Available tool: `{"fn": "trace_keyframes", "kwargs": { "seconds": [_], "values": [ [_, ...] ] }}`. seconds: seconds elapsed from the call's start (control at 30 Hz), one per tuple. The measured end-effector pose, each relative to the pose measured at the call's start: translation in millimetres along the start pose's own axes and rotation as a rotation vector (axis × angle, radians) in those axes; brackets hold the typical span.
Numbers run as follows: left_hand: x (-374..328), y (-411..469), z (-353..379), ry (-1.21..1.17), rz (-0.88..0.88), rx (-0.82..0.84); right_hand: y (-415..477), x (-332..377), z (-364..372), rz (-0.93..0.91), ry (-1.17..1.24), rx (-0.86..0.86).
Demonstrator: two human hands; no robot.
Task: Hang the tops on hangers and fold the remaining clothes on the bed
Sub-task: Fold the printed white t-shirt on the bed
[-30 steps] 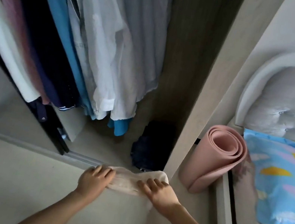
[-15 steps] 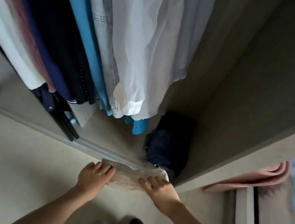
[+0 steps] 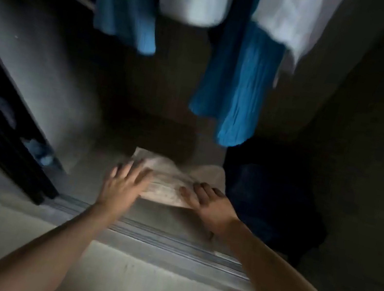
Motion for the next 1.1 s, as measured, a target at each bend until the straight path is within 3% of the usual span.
{"fn": "trace_keyframes", "kwargs": {
  "seconds": [0.07, 0.13, 0.3, 0.5, 0.57, 0.63, 0.7, 0.9, 1.1],
  "values": [
    [-7, 8, 80, -0.014, -0.013, 0.274, 26, -7, 73, 0.11, 0.129, 0.194],
    [-19, -3, 152, 0.017, -0.012, 0.426, 33, 5, 156, 0.148, 0.223, 0.5],
    [-46, -31, 204, -0.166, 0.049, 0.706, 40, 26, 183, 0.147, 0.292, 0.571],
    [-42, -12, 220, -0.244, 0.016, 0.607, 57, 25, 205, 0.228, 0.353, 0.625],
    [-43, -9, 235, -0.256, 0.058, 0.658, 61, 23, 218, 0.238, 0.352, 0.633],
    [-41, -6, 254, -0.258, 0.068, 0.558, 64, 22, 223, 0.242, 0.335, 0.631],
    [-45, -2, 260, -0.308, 0.08, 0.614, 70, 20, 227, 0.25, 0.367, 0.624],
    [-24, 59, 275, -0.405, -0.102, 0.691, 117, -11, 225, 0.364, 0.42, 0.576],
    [-9, 108, 294, -0.379, -0.216, 0.602, 164, -72, 231, 0.474, 0.425, 0.577]
  ]
}}
Point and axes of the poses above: each hand's wrist, its own y-axis towards the middle knuckle, its own z-axis out of the palm, x = y × z, the point moved 9 cm from there along y, towards the middle knuckle, and after that the axes turned 11 degrees about x, right-handed, at the moved point
